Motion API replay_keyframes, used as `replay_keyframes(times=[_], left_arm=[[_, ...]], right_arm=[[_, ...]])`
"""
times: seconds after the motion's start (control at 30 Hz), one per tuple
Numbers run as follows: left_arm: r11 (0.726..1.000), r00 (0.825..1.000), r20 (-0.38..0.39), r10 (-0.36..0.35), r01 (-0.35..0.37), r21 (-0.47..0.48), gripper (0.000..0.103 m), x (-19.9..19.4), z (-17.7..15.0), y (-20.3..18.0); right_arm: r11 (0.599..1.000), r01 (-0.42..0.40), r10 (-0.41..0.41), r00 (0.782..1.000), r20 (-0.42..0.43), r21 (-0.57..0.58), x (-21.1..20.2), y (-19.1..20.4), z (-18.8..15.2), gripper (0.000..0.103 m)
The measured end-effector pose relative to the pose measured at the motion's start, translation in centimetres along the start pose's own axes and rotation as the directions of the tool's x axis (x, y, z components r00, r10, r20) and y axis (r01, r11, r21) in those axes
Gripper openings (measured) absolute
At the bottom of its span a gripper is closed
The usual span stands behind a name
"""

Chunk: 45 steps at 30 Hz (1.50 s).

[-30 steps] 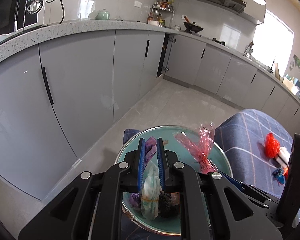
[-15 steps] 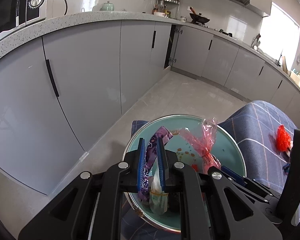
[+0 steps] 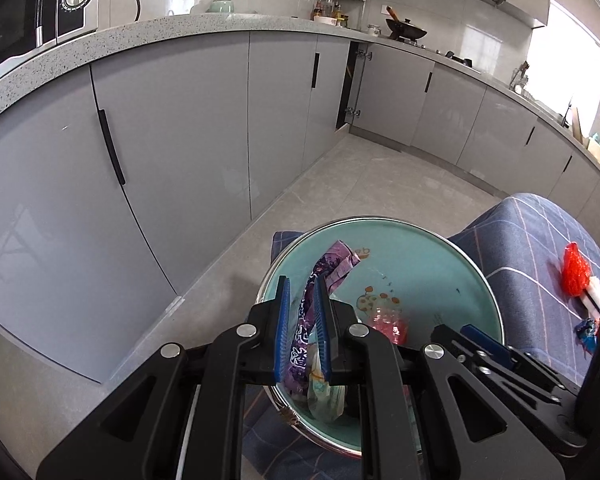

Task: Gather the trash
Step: 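Carry the pink bag and purple wrapper over the teal bin and open both tools, then move both tools back toward the remaining trash on the table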

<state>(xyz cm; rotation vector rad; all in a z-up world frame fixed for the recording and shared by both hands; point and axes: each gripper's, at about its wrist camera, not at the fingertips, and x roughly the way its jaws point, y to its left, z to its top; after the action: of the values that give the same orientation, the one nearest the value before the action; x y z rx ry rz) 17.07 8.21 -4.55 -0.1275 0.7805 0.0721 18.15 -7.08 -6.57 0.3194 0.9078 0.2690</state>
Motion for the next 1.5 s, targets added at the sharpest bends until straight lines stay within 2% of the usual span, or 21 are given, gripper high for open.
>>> replay_keyframes(times=[0.17,0.23,0.3,0.33,0.43,0.5,0.77,0.97,1.13,1.3,1.5], left_arm=[[1.0,1.0,-0.017,0.007,-0.007,0.001,0.015,0.4,-0.4,0.2],[1.0,1.0,-0.023,0.016,-0.016,-0.001,0.025,0.5,-0.5,0.4],[1.0,0.999,-0.024,0.03,-0.03,-0.008,0.043,0.6,-0.6,0.5],[0.999,0.999,-0.022,0.039,-0.039,-0.01,0.046,0.5,-0.6,0.7],[0.998,0.998,-0.02,0.053,-0.053,-0.016,0.058,0.4,-0.8,1.0],[0.998,0.998,-0.02,0.063,-0.064,-0.024,0.071,0.3,-0.8,1.1],[0.997,0.997,-0.03,0.078,-0.079,-0.02,0.097,-0.2,-1.4,1.3],[0.995,0.995,-0.037,0.097,-0.098,-0.026,0.097,-0.7,-1.7,1.7],[0.993,0.993,-0.045,0.107,-0.108,-0.037,0.097,-1.2,-2.3,1.9],[0.994,0.993,-0.045,0.108,-0.109,-0.002,0.097,-2.0,-3.4,1.0],[0.994,0.994,-0.03,0.105,-0.105,0.006,0.097,-2.9,-3.9,-0.1]], right_arm=[[1.0,0.015,-0.015,0.999,0.032,-0.013,-1.2,0.2,0.0,0.038],[1.0,0.023,-0.022,0.999,0.039,-0.017,-1.4,0.2,-0.1,0.045],[0.999,0.028,-0.027,0.998,0.051,-0.017,-1.8,0.2,-0.1,0.054],[0.999,0.03,-0.029,0.998,0.061,-0.013,-2.0,0.1,-0.2,0.059],[0.999,0.04,-0.038,0.996,0.083,-0.022,-2.7,0.1,-0.3,0.063],[0.998,0.045,-0.041,0.995,0.092,-0.037,-3.0,0.1,-0.4,0.067],[0.997,0.057,-0.051,0.991,0.121,-0.045,-3.8,0.1,-1.0,0.081],[0.996,0.073,-0.062,0.984,0.167,-0.056,-5.1,0.1,-1.3,0.088],[0.991,0.107,-0.092,0.981,0.171,-0.078,-6.2,-0.2,-1.7,0.089],[0.988,0.123,-0.105,0.979,0.175,-0.09,-7.2,-0.5,-2.2,0.089],[0.986,0.14,-0.119,0.968,0.22,-0.086,-9.4,-1.2,-2.6,0.089]])
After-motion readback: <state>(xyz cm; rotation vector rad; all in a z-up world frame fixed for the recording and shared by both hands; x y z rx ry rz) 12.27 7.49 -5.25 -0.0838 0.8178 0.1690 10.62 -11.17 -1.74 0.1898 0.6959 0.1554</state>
